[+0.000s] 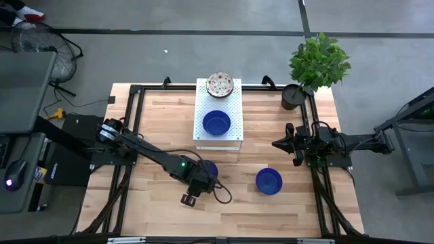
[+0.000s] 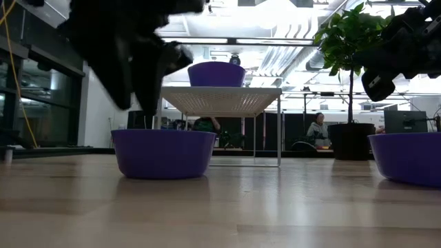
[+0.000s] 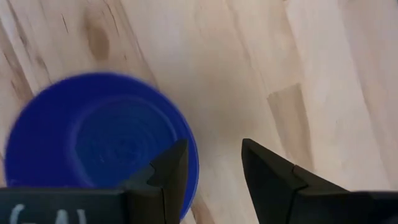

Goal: Pick & Place Mini bowls
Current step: Stack the left violet bowl on top of the violet bowl on the shelf

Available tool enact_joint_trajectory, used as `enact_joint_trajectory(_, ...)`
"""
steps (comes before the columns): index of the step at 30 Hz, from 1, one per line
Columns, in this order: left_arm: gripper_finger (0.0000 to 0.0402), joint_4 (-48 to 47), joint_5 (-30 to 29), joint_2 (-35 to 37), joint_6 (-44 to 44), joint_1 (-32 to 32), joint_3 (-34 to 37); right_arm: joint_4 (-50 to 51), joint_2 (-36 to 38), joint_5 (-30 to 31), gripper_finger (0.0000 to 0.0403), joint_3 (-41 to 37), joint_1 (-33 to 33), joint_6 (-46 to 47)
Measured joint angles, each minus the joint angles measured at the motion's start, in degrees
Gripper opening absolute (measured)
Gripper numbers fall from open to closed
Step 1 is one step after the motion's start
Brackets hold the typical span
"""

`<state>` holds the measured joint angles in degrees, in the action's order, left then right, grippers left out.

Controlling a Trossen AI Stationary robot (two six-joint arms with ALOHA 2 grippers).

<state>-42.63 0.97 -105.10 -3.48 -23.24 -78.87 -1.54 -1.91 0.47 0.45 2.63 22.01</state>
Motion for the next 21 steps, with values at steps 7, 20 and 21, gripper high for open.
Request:
enact_joint_trajectory(7, 0.0147, 0.37, -3.32, 0.00, -1.54, -0.01, 2.23, 0.01, 0.00, -0.02, 0.0000, 0.00, -0.01, -0.01)
enact_joint_trajectory(20, 0.0147, 3.10, -2.40, -4.27, -1.30, 1.15, 2.14, 0.01, -0.02, -0.01, 0.0000, 0.01, -0.01, 0.00)
enact_joint_trajectory(21, 0.0147, 2.70, -2.58, -4.69, -1.33, 1.13, 2.19, 0.00, -0.06, 0.00, 0.0000, 0.02, -0.01, 0.00)
